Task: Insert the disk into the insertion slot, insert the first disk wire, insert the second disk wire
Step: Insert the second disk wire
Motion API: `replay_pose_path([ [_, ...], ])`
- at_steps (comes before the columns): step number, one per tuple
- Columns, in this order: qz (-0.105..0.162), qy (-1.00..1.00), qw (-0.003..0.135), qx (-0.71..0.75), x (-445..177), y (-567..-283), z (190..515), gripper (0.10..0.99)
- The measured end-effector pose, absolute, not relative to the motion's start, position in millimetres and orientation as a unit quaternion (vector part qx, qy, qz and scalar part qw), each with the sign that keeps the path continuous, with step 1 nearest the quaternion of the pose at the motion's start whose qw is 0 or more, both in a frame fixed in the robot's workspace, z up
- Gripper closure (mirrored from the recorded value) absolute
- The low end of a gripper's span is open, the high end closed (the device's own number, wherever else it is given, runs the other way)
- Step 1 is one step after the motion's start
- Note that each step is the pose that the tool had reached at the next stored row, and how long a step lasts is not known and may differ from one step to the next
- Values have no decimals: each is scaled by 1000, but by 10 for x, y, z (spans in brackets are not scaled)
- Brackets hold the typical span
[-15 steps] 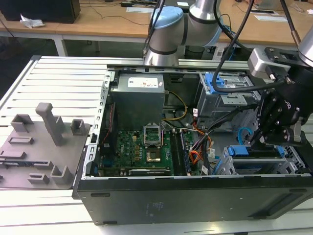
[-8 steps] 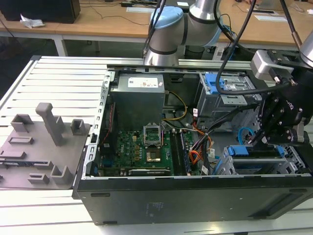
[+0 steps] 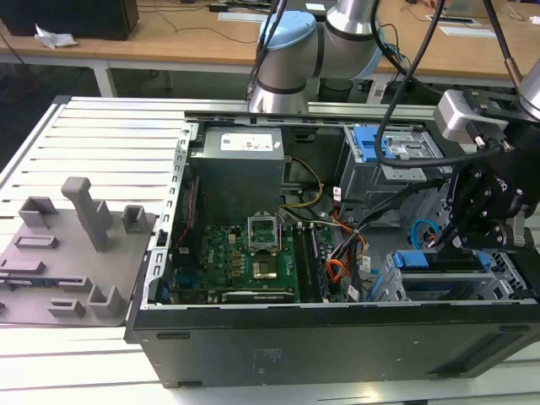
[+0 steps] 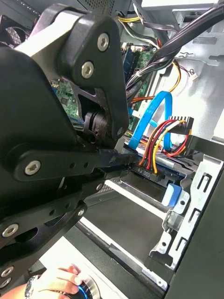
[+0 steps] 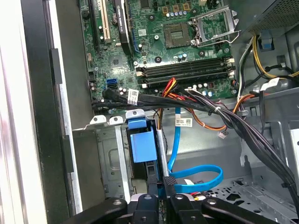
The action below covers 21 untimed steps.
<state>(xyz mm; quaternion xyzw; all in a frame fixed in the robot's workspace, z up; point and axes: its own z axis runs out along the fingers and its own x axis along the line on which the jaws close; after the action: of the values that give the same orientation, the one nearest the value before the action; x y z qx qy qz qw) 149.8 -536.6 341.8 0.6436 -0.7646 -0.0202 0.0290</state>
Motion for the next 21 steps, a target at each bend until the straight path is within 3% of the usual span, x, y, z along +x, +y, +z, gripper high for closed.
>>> replay_pose_path([
  [13, -21, -764, 28, 645, 1510, -5381, 3364, 922],
  [15, -21, -764, 28, 645, 1510, -5381, 3361, 847],
  [21, -21, -764, 28, 645, 1510, -5382, 3490, 847],
])
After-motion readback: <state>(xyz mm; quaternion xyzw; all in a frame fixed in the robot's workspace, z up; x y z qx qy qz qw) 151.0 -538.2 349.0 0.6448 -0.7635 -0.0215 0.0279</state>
